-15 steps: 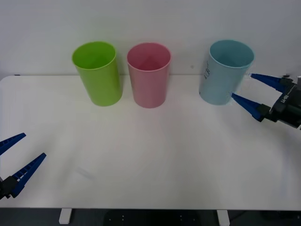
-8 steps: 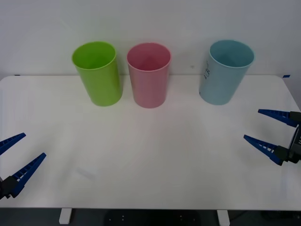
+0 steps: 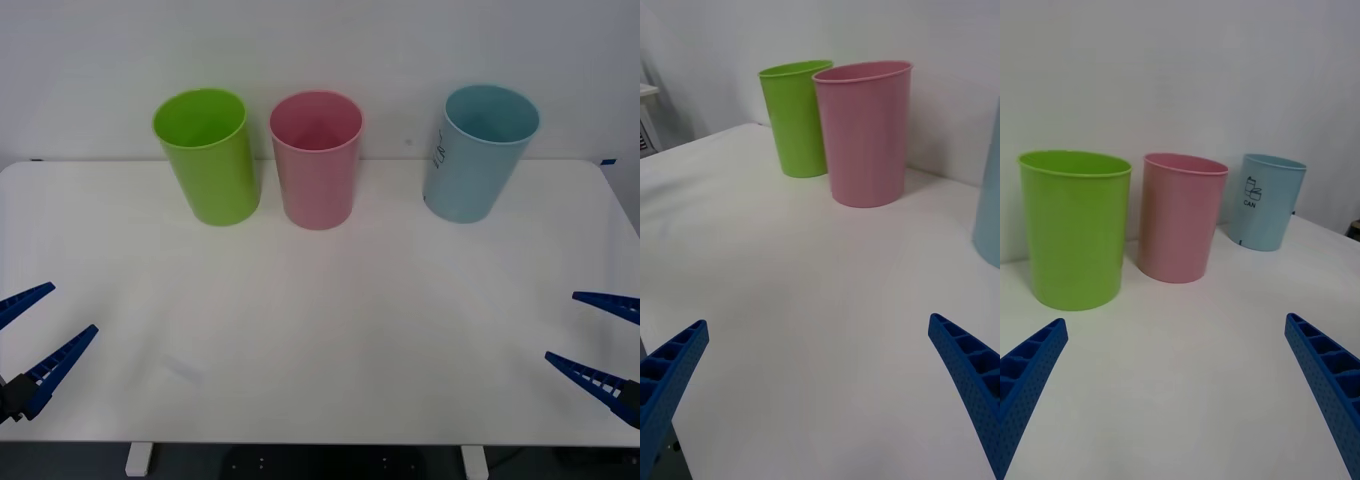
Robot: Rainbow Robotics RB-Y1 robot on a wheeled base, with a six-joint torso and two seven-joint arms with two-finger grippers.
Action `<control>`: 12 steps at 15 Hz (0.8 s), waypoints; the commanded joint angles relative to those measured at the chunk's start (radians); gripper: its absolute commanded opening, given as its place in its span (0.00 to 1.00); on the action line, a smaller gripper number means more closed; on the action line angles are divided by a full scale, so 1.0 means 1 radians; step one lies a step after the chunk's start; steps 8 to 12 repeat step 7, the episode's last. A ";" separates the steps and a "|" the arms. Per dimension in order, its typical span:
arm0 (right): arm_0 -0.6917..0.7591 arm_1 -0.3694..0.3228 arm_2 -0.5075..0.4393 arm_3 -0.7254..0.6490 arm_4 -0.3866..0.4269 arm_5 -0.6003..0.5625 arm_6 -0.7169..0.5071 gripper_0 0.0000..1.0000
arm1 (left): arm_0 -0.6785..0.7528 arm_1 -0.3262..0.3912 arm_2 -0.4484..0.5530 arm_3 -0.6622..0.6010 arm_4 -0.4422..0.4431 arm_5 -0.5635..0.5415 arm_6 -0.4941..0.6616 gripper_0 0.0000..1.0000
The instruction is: Grasp the object on the table and drop it into the matching bin: aluminum can to the light blue bin, PET bottle to the pink bin.
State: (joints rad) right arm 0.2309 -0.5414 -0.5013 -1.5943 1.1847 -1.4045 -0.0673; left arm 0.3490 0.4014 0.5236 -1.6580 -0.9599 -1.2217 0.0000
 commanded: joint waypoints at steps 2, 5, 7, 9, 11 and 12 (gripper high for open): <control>0.044 0.000 0.010 -0.003 0.003 -0.010 0.003 1.00 | 0.000 0.000 0.000 0.000 0.000 0.000 0.000 1.00; 0.057 0.000 0.015 -0.003 0.004 -0.010 0.003 1.00 | 0.000 0.000 0.000 0.000 0.000 0.000 0.000 1.00; 0.057 0.000 0.015 -0.003 0.004 -0.010 0.003 1.00 | 0.000 0.000 0.000 0.000 0.000 0.000 0.000 1.00; 0.057 0.000 0.015 -0.003 0.004 -0.010 0.003 1.00 | 0.000 0.000 0.000 0.000 0.000 0.000 0.000 1.00; 0.057 0.000 0.015 -0.003 0.004 -0.010 0.003 1.00 | 0.000 0.000 0.000 0.000 0.000 0.000 0.000 1.00; 0.057 0.000 0.015 -0.003 0.004 -0.010 0.003 1.00 | 0.000 0.000 0.000 0.000 0.000 0.000 0.000 1.00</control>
